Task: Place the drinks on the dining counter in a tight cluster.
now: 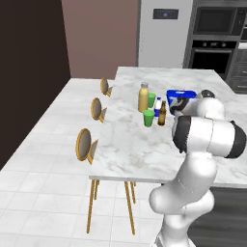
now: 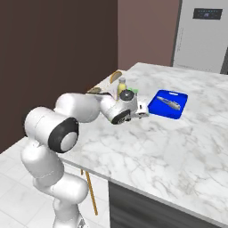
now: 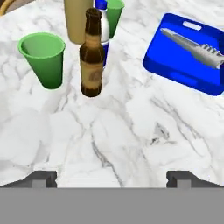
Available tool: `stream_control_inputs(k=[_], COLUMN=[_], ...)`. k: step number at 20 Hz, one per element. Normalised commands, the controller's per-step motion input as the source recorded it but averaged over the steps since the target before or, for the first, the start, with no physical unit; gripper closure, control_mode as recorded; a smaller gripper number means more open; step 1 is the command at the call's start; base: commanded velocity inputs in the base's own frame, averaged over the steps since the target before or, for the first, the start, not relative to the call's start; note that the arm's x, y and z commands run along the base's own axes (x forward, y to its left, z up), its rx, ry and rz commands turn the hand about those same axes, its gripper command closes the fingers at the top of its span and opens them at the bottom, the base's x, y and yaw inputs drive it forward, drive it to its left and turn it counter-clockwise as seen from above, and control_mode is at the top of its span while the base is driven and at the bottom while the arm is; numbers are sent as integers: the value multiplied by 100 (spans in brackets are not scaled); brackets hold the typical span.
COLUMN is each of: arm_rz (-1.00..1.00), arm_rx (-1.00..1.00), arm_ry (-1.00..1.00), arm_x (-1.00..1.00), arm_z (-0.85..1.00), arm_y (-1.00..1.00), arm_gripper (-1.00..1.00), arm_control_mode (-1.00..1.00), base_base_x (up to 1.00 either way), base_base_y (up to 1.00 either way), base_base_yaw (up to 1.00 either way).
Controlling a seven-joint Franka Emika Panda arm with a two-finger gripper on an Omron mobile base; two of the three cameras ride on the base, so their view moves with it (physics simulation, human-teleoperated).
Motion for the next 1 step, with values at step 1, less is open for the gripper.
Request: stream_control_inputs(k=[1], arm_rz=[-33], arm_rx=[0], arm_ry=[8], arm_x=[-61], arm_z=[23], arm_y=[9], arm_gripper=[-100], arm_control_mode=[-100], base_base_x=[0], base_base_y=[0], base_base_yaw=[0])
